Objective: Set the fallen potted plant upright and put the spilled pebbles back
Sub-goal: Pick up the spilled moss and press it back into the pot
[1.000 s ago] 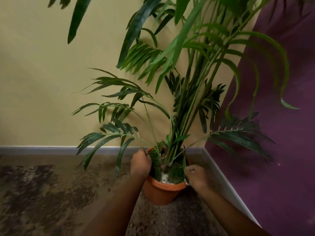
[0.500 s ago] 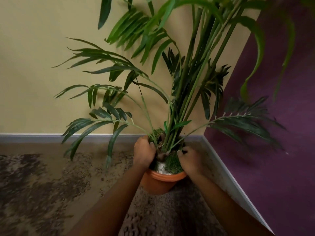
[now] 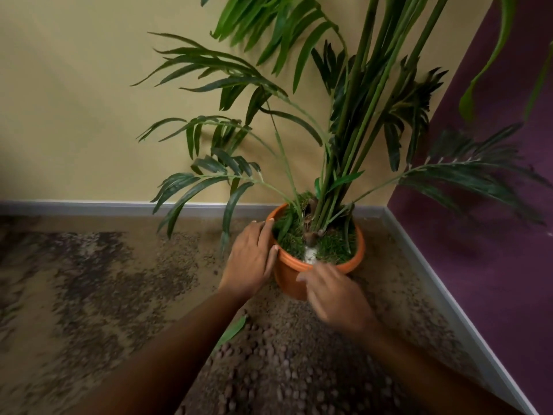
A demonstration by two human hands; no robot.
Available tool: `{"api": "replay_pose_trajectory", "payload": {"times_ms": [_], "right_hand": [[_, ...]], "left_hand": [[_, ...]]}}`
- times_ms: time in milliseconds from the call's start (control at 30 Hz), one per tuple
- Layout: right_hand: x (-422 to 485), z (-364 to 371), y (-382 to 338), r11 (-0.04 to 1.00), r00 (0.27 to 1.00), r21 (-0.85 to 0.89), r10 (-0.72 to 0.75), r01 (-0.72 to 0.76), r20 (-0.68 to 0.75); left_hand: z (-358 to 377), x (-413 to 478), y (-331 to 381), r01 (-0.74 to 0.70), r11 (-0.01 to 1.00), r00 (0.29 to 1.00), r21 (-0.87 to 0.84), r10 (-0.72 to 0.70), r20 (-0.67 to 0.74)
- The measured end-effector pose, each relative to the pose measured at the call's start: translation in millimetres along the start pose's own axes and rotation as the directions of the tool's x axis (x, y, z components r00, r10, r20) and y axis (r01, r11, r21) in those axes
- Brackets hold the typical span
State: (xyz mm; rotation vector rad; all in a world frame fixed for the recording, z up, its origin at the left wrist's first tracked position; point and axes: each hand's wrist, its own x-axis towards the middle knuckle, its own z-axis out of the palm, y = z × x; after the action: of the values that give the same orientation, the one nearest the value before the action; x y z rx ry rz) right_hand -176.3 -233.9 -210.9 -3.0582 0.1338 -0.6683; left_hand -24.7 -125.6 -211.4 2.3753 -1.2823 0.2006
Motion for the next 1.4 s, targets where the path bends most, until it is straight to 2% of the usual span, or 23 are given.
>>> {"api": "replay_pose_trajectory", "payload": {"times_ms": [33,100,133,200,300,367,467,567,667,867,1000,1133,1233,1300,1400], "right_hand": [[-1,6,-5,0.993,0.990,0.011,-0.116,0.115,0.085],[1,21,-18,0.976,0.954,0.065,-0.216,0.207,0.210],[3,30,-26,0.975,0.945,0.086,-0.222,0.207,0.240],[8,54,-41,0.986,0.938,0.121,-0.149,0.116,0.312],[19,82,-56,0.985,0.873,0.157,-0.018,-0.067,0.487],[22,94,-63,0.981,0.808,0.177,-0.045,-0.075,0.587],[20,106,-71,0.985,0.751,0.169,-0.132,0.027,0.647],[16,110,-79,0.986,0.755,0.078,-0.162,0.145,0.635],[15,110,-82,0.979,0.785,0.010,-0.168,0.202,0.596],[15,99,-74,0.981,0.845,0.041,-0.186,0.191,0.502],[22,77,-60,0.989,0.900,0.023,-0.144,0.148,0.411],[26,43,-53,0.979,0.962,-0.065,-0.177,0.194,0.208],[31,24,-47,0.979,0.974,-0.038,-0.192,0.198,0.123],[39,10,-44,0.990,0.983,0.034,-0.142,0.139,0.116],[48,-10,-41,0.994,0.996,0.067,-0.086,0.085,0.019]], "left_hand": [[2,-6,-5,-0.006,0.999,0.999,0.040,0.005,0.035],[9,-18,-14,-0.003,0.994,0.995,0.106,-0.007,0.100],[13,-23,-17,0.009,0.990,0.990,0.144,-0.029,0.135],[21,-34,-21,0.058,0.977,0.968,0.207,-0.106,0.228],[31,-53,-26,0.212,0.947,0.863,0.240,-0.297,0.409],[35,-66,-32,0.273,0.924,0.787,0.268,-0.375,0.489],[36,-84,-45,0.292,0.899,0.730,0.325,-0.430,0.531],[34,-97,-54,0.275,0.883,0.693,0.381,-0.457,0.558],[32,-103,-60,0.251,0.879,0.695,0.406,-0.455,0.557],[22,-99,-64,0.258,0.899,0.716,0.355,-0.424,0.554],[4,-80,-59,0.375,0.904,0.742,0.205,-0.426,0.518],[-22,-51,-38,0.416,0.909,0.792,-0.005,-0.360,0.494],[-44,-30,-23,0.440,0.877,0.842,-0.193,-0.329,0.427],[-60,-19,-16,0.435,0.850,0.874,-0.297,-0.320,0.365],[-79,-5,-5,0.397,0.810,0.913,-0.432,-0.303,0.272]]}}
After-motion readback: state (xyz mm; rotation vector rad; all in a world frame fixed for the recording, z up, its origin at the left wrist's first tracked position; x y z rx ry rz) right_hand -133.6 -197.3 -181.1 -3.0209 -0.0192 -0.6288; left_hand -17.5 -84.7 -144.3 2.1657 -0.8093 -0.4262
